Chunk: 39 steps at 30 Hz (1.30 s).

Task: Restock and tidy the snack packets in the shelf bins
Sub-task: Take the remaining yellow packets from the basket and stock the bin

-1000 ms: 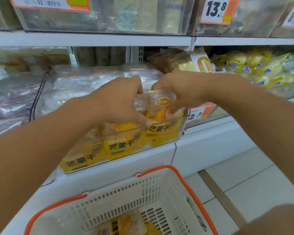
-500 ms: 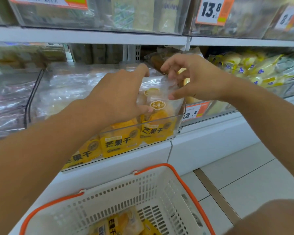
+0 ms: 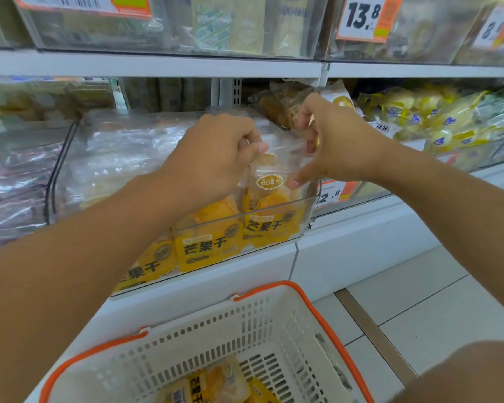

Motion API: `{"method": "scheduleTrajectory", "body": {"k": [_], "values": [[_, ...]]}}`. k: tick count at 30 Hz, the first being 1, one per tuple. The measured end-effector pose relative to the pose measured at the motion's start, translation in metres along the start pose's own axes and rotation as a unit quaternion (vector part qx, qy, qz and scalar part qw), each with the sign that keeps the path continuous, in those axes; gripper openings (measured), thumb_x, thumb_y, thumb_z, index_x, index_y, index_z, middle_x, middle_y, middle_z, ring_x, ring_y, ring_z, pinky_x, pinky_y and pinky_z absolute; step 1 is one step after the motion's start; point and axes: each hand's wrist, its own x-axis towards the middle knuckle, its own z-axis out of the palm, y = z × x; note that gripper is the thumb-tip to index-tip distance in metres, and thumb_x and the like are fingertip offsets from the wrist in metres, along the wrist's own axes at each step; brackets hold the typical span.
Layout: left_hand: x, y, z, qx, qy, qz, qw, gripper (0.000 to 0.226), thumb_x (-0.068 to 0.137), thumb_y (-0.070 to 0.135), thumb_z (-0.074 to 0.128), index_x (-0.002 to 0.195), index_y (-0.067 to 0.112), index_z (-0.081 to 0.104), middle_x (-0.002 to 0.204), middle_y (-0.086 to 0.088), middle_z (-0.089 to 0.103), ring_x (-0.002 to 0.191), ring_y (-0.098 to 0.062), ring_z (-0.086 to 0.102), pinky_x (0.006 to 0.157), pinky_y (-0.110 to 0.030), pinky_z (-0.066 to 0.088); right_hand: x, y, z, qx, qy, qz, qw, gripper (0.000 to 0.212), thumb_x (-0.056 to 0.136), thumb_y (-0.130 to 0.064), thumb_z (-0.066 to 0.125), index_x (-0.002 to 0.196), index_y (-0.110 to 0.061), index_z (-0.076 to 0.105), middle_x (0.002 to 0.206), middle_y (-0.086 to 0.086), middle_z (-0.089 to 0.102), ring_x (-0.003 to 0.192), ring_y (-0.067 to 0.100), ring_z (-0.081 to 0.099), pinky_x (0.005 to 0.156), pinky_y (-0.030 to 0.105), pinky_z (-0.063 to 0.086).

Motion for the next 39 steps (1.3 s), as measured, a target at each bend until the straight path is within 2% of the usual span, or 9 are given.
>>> {"method": "scheduleTrajectory", "body": {"k": [3,7,12,17,21,26,32,35,39], "values": [[0.005,-0.001,-0.003,-0.018,-0.012,-0.029,0.999,0.016,0.098,0.026,0.06,0.086,0.02,0.067,0.067,0.01,0.06,0.07,-0.013,0.06,0.071,-0.032,0.046,-0.004,-0.003,0.006,0.041,0.073,0.031,0.996,0.077,0.037,-0.032,0.102,0.091,-0.009,0.052,0.076,0.0,0.065,0.074,0.022,0.065,0.062,0.038,0.053],[0.007,-0.008,-0.006,-0.013,-0.022,-0.05,0.998,0.011,0.095,0.024,0.065,0.086,0.021,0.071,0.064,0.015,0.058,0.063,-0.003,0.055,0.071,-0.028,0.046,-0.013,-0.009,0.017,0.022,0.135,0.013,0.99,0.072,0.041,-0.034,0.101,0.09,-0.015,0.051,0.075,-0.004,0.061,0.07,0.019,0.057,0.062,0.039,0.049],[0.007,-0.01,-0.005,-0.044,-0.028,-0.061,0.997,0.01,0.093,0.025,0.067,0.092,0.02,0.076,0.07,0.017,0.063,0.067,0.002,0.058,0.062,-0.012,0.039,-0.015,-0.014,0.016,-0.103,-0.042,-0.109,0.988,0.03,0.069,-0.033,0.09,0.093,-0.026,0.073,0.082,-0.008,0.066,0.082,0.019,0.061,0.072,0.036,0.052],[0.005,-0.007,-0.003,-0.026,-0.05,-0.036,0.998,0.006,0.092,0.025,0.069,0.089,0.024,0.074,0.071,0.006,0.069,0.068,-0.006,0.062,0.064,-0.021,0.042,-0.006,-0.012,0.02,-0.091,-0.064,-0.152,0.982,0.007,0.08,-0.014,0.081,0.086,-0.016,0.079,0.074,0.003,0.071,0.073,0.022,0.063,0.071,0.039,0.052],[0.008,-0.002,-0.008,0.056,-0.076,0.017,0.995,0.009,0.091,0.019,0.07,0.088,0.024,0.076,0.068,0.018,0.061,0.067,-0.003,0.057,0.071,-0.026,0.043,-0.001,-0.017,0.013,-0.146,-0.058,-0.193,0.969,0.011,0.079,-0.007,0.078,0.086,-0.016,0.081,0.076,0.008,0.074,0.074,0.024,0.064,0.071,0.04,0.054],[0.013,0.001,-0.01,0.131,-0.105,0.028,0.985,0.03,0.09,-0.001,0.059,0.096,0.025,0.074,0.071,0.017,0.055,0.077,-0.017,0.056,0.069,-0.028,0.042,0.002,-0.029,-0.003,-0.19,-0.043,-0.218,0.956,0.018,0.076,-0.002,0.076,0.084,-0.017,0.082,0.078,0.011,0.074,0.072,0.029,0.065,0.067,0.038,0.054],[0.018,-0.001,-0.004,0.14,-0.16,0.021,0.977,0.027,0.088,-0.003,0.054,0.092,0.017,0.073,0.068,0.004,0.057,0.068,-0.019,0.049,0.061,-0.028,0.039,0.0,-0.026,0.002,-0.163,-0.013,-0.213,0.963,0.026,0.075,-0.013,0.085,0.097,-0.021,0.074,0.104,-0.002,0.057,0.1,0.024,0.053,0.079,0.042,0.046],[0.018,-0.007,0.0,0.099,-0.136,0.006,0.986,0.02,0.089,-0.001,0.053,0.08,0.009,0.067,0.067,-0.005,0.057,0.072,-0.026,0.051,0.062,-0.032,0.041,-0.001,-0.017,0.007,-0.112,-0.023,-0.162,0.98,0.038,0.08,-0.013,0.081,0.105,-0.024,0.055,0.091,-0.009,0.053,0.092,0.024,0.053,0.073,0.038,0.043],[0.015,-0.008,0.002,0.052,-0.115,0.006,0.992,0.025,0.096,0.003,0.049,0.092,0.019,0.068,0.084,0.0,0.064,0.084,-0.023,0.058,0.067,-0.031,0.046,0.004,-0.01,0.006,-0.148,-0.048,-0.123,0.98,0.022,0.087,-0.019,0.077,0.104,-0.024,0.064,0.077,-0.02,0.041,0.091,0.02,0.048,0.073,0.03,0.032]]}}
